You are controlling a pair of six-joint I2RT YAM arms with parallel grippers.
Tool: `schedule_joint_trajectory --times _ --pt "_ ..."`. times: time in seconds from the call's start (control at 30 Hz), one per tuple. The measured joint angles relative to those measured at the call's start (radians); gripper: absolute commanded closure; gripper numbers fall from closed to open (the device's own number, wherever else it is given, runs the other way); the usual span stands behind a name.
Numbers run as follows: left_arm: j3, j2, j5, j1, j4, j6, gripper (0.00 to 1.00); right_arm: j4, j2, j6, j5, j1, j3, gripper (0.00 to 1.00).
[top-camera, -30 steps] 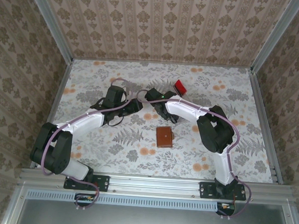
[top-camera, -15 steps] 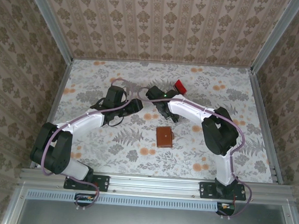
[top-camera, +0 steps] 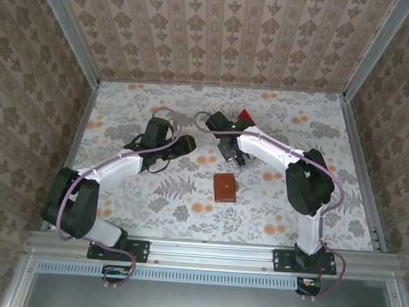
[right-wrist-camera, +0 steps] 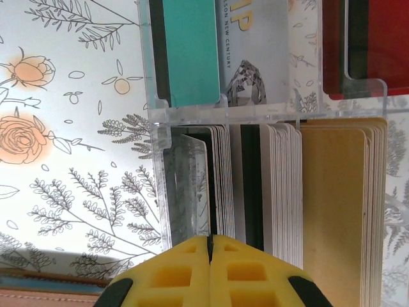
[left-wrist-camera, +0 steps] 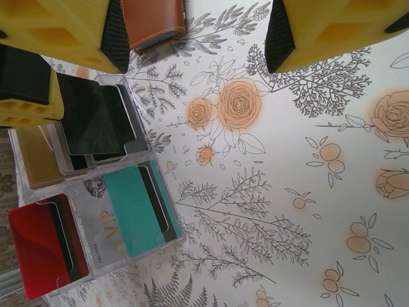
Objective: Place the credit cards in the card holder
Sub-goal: Pick up the credit card from the storage box.
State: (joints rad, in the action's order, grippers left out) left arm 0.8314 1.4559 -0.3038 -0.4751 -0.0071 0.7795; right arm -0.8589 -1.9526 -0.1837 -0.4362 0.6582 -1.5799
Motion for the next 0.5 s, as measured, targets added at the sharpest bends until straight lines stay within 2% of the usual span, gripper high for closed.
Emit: schedule_joint_trajectory --times 0.33,0.5 --pt "0.000 0.029 -0.038 0.000 0.014 0.010 0.39 -0.008 0.006 -0.030 0.095 -0.020 0.000 1.00" --pt "0.002 0.048 -0.074 0.000 0.046 0.024 0.39 -0.008 0.060 -0.057 0.166 -0.049 0.000 1.00"
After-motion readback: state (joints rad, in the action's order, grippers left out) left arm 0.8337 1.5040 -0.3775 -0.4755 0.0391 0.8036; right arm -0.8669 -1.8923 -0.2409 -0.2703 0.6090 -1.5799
